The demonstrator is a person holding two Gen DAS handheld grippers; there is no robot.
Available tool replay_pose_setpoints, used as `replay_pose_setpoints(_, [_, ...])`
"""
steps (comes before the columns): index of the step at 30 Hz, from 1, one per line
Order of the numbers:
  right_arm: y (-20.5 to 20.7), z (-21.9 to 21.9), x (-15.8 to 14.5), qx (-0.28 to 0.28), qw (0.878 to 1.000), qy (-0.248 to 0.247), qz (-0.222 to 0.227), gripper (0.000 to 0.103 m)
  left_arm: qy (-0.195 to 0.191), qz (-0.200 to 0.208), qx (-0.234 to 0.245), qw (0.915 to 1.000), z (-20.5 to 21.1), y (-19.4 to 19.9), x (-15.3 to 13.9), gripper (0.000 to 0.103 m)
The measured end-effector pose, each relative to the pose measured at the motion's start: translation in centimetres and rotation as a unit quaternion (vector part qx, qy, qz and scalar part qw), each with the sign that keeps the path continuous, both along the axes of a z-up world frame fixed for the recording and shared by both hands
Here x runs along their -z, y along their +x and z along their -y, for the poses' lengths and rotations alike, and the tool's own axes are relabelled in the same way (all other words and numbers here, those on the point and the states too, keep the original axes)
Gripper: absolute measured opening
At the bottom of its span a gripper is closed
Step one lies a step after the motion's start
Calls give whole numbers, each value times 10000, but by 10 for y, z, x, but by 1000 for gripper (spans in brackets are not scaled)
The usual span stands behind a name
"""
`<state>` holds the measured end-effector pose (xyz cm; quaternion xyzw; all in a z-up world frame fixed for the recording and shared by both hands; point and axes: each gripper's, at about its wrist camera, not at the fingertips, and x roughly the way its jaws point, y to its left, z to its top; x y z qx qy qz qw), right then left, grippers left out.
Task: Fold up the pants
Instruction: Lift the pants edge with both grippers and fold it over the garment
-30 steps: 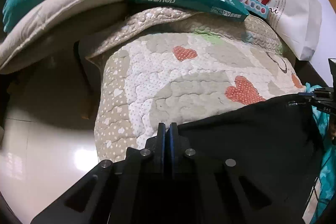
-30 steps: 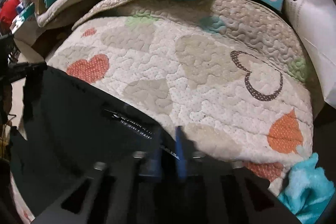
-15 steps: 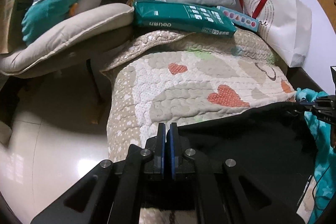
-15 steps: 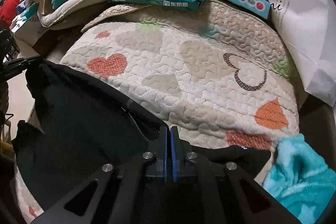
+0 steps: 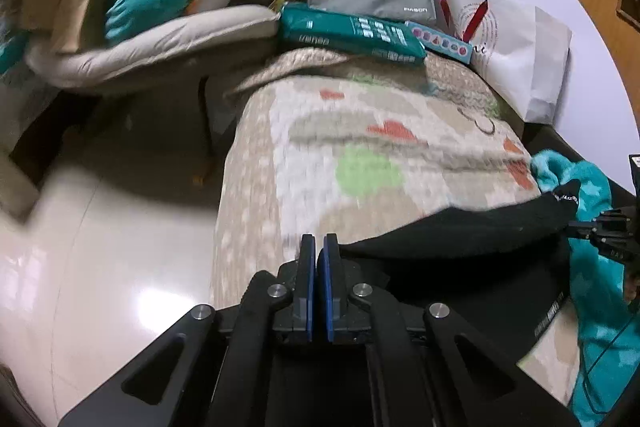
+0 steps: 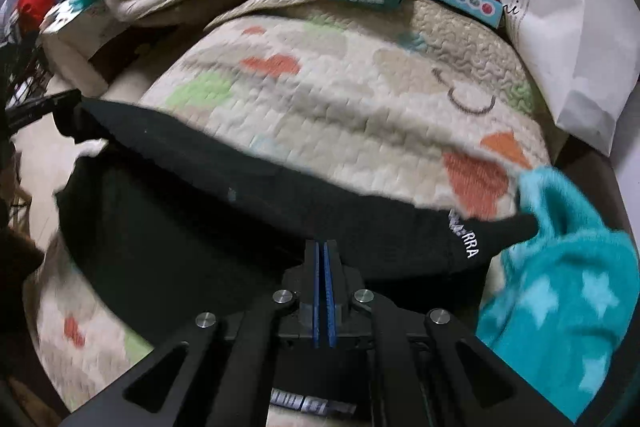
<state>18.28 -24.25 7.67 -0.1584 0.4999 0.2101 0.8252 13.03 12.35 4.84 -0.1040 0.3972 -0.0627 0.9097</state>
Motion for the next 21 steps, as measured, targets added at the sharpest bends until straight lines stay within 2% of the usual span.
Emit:
replay_pose_setpoints(4, [-37,5,13,-135,9996,-183,-155,1,58,-266,24,9996,12,-39,18,4])
replay_pose_setpoints(7, [-60,13,23,-111,9993,-204,-278,1,326,-438,63,9985,24,-60,31,4])
replay_pose_setpoints(13, [-93,14,36,-224,9981,-304,-494,1,553,-867,64,9947,32,-82,53,2])
replay_pose_setpoints(16, [-96,14,28,-103,9990,-177,-408,2,663,-1088,-48,9918,28,-86,63,2])
replay_pose_setpoints(18, [-91,22,22,141,9991,60,-404,16,525,-1134,-163,9920,21,-87,65,2])
replay_pose_setpoints(20, [-81,36,17,623,9966,346,-415,77,281,-1100,-279,9931,12,-87,63,2])
replay_pose_setpoints(21, [-76,46,13,878,9938,539,-410,78,193,-1084,-328,9934,10,-86,63,2])
